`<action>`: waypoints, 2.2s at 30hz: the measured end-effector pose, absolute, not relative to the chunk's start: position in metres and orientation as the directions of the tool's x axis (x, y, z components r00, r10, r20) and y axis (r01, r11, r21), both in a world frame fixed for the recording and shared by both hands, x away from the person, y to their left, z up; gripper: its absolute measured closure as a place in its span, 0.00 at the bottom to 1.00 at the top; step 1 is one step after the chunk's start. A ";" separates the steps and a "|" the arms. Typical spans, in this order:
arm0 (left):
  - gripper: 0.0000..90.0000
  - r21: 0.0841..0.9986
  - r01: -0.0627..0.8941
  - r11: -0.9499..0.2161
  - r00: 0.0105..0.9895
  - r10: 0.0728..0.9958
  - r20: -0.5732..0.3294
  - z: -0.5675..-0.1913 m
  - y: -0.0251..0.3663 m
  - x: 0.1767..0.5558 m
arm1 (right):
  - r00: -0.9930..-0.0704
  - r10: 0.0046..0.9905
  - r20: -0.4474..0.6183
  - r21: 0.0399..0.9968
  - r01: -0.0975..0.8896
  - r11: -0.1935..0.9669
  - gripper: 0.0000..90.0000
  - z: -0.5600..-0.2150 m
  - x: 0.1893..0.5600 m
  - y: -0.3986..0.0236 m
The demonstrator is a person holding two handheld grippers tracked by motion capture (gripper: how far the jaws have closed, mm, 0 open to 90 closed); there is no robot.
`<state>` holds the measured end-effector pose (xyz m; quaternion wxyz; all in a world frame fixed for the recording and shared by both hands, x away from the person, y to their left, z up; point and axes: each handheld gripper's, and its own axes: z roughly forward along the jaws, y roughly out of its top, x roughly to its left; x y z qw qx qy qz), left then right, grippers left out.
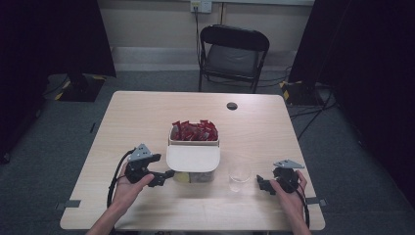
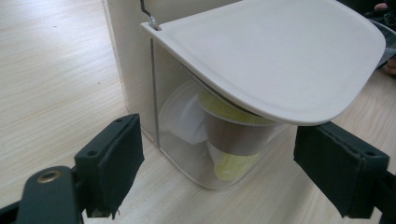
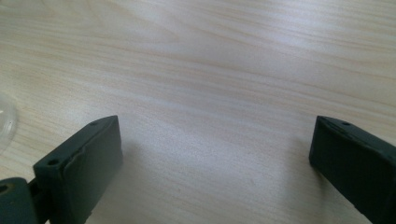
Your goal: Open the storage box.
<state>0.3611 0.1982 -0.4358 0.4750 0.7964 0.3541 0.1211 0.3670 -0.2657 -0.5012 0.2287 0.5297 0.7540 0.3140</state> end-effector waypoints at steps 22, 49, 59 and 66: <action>0.17 0.854 0.437 -0.284 0.724 0.675 -0.146 -0.427 0.193 0.366 | -0.418 0.908 -0.015 0.717 0.628 0.301 0.02 -0.502 0.370 -0.269; 0.18 0.870 0.418 -0.261 0.725 0.673 -0.147 -0.403 0.196 0.381 | -0.419 0.908 -0.015 0.717 0.628 0.302 0.02 -0.501 0.370 -0.270; 0.18 0.878 0.417 -0.236 0.716 0.680 -0.158 -0.398 0.197 0.387 | -0.418 0.908 -0.015 0.717 0.628 0.301 0.02 -0.501 0.370 -0.269; 0.18 0.883 0.406 -0.235 0.718 0.680 -0.149 -0.390 0.198 0.390 | -0.419 0.908 -0.015 0.717 0.628 0.302 0.02 -0.501 0.370 -0.270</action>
